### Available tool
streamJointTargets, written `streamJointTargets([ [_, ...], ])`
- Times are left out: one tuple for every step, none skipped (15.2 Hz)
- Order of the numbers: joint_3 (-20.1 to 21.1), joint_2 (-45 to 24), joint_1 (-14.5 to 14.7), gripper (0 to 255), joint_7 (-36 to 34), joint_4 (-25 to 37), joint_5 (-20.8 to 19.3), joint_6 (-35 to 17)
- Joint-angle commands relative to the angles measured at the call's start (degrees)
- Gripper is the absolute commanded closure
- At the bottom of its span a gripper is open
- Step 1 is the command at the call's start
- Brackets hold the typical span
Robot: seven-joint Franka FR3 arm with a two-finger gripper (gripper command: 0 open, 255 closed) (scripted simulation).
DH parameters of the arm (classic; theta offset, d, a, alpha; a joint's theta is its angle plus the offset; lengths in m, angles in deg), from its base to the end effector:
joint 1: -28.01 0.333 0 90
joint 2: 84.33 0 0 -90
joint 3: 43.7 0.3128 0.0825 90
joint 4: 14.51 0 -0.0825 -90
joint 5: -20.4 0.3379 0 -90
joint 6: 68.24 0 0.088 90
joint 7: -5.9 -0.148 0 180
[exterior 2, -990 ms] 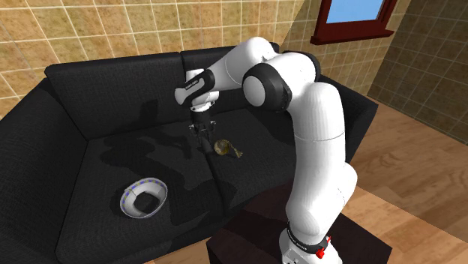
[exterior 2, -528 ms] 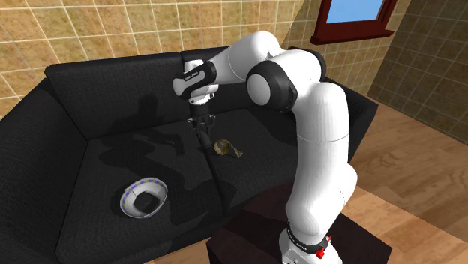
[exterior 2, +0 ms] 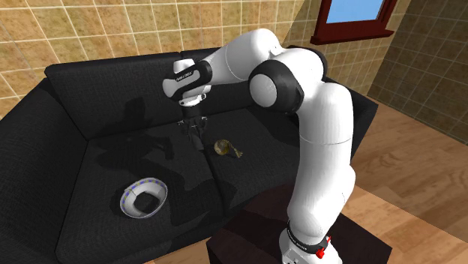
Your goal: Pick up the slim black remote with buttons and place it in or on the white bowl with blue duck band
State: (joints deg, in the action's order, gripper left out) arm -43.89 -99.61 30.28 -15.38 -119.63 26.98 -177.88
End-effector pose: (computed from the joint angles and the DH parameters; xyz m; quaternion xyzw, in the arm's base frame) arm 0.5536 0.0328 0.3520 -0.9760 0.1897 0.1021 0.0315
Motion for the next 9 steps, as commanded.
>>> streamJointTargets([
  [0.94,1.03,1.44,255,-2.23,-1.75,0.26,-0.98],
  [1.46,1.31,2.19,255,-3.41,-2.24,0.39,-1.34],
  [1.98,1.53,2.95,255,-4.6,-2.67,0.51,-1.69],
  [2.5,1.71,3.71,255,-5.79,-3.03,0.64,-2.02],
  [3.03,1.84,4.47,255,-6.99,-3.32,0.77,-2.34],
  [3.55,1.91,5.24,255,-8.2,-3.55,0.89,-2.64],
  [4.08,1.94,6.0,255,-9.41,-3.71,1.01,-2.93],
  [4.61,1.92,6.77,255,-10.62,-3.8,1.11,-3.21],
  [5.14,1.85,7.53,255,-11.85,-3.82,1.21,-3.48],
])
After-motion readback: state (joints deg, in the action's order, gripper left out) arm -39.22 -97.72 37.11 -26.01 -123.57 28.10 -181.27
